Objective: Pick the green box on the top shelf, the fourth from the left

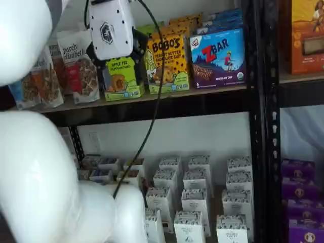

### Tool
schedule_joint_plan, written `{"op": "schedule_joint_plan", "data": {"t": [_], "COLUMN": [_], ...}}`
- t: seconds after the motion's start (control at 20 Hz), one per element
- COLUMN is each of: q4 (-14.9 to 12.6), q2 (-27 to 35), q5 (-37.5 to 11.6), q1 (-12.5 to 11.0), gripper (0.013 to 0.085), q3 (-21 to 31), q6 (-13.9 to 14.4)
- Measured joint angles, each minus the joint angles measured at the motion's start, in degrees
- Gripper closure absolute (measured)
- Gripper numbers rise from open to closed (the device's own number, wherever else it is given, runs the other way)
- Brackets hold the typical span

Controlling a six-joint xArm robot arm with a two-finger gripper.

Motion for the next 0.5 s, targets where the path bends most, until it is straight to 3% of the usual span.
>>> {"op": "schedule_joint_plan", "data": {"t": [0.1,0.5], "q4": [-4.25,-5.36], "q2": [-2.98,-3.33], "q5": [-4.88,-5.74], "q1": [3.9,4.71], "gripper": [0.013,0.013], "q3": [2.63,2.92], "q6": [2.2,2.92]}}
